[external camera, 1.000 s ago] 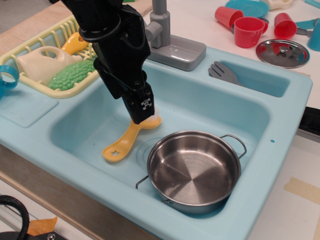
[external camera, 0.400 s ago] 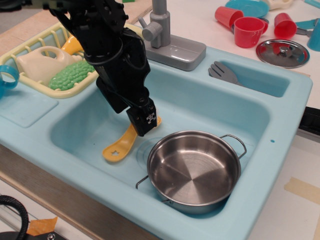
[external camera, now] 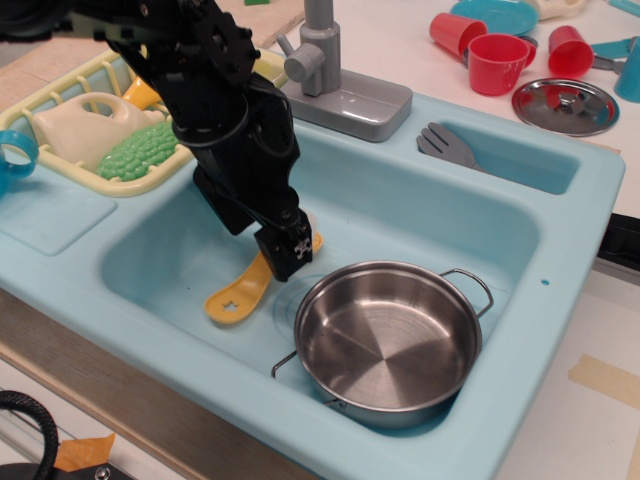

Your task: Put brush into pot or pan

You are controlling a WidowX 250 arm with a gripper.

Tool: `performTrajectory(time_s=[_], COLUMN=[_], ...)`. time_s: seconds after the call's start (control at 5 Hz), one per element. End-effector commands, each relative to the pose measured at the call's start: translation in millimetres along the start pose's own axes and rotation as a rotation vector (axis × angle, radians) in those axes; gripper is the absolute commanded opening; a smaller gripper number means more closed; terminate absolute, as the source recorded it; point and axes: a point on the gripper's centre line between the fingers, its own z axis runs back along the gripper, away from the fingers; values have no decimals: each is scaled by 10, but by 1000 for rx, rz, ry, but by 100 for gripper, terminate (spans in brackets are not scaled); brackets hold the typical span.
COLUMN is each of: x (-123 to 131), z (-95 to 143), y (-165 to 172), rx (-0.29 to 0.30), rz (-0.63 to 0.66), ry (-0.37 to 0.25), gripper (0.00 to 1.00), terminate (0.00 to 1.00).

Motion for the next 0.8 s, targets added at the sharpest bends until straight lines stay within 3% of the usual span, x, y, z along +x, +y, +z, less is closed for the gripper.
performTrajectory(time_s=[0.0, 0.4, 0.6], x=[-1, 7, -4], z=[-61, -273, -284], y=[16, 5, 13], rx=[2, -44, -48], rz=[-4, 10, 15], ry=[-3, 7, 4], gripper=[100, 100, 0], terminate=[0, 0, 0])
